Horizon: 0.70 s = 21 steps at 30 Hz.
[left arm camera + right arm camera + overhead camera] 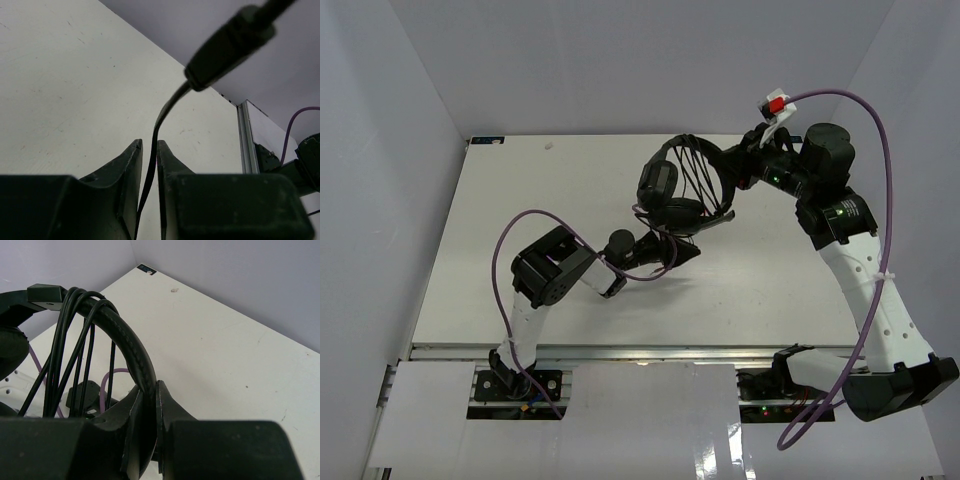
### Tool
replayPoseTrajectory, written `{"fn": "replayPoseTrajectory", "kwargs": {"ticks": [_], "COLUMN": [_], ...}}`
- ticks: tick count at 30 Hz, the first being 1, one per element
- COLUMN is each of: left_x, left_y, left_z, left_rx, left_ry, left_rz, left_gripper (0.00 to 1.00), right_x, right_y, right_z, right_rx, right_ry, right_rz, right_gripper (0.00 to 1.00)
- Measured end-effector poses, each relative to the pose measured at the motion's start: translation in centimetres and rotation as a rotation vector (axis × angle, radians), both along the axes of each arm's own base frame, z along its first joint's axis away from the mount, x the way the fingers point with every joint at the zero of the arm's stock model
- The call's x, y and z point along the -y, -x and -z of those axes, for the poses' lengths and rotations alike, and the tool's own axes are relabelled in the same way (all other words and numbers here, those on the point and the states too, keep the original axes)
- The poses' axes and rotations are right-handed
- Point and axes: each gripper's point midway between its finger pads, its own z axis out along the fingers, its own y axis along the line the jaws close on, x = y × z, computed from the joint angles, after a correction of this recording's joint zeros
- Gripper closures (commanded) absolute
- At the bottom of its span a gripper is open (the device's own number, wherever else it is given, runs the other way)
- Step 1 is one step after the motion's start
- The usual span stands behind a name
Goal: Wrap the headphones
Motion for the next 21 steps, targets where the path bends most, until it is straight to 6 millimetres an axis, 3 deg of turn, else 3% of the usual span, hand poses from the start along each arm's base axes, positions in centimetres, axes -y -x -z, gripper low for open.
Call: {"fn": "replayPoseTrajectory", "kwargs": {"ticks": [6,10,14,18,21], "left_x": [1.4,1.5,0.3,-0.6,-0.6], "left_y": [0.2,2.3,4.7,7.1,8.8], "left_z": [0.9,2.3,3.5,2.0,-1.3], "left_rx": [-0.017,-0.053,-0.093,-0.081,-0.021], "left_ry": [0.002,-0.020,-0.055,-0.060,-0.021], "left_rz": [0.010,0.026,0.016,0.005,0.009], "left_gripper": [0.89,0.91,0.92,0.93,0.93], "right_x": [0.6,1.4,2.9,4.9,6.8], "right_y": [-0.5,-1.5,-2.8,-4.4,-5.7], "right_z": [-0.1,0.0,1.6,2.4,2.7], "right_rx": [-0.009,-0.025,-0.085,-0.098,-0.079], "right_ry": [-0.008,-0.013,0.007,0.025,0.033], "right_rz": [0.035,0.108,0.225,0.373,0.494], "right_gripper": [0.92,0.92,0.92,0.92,0.92]}}
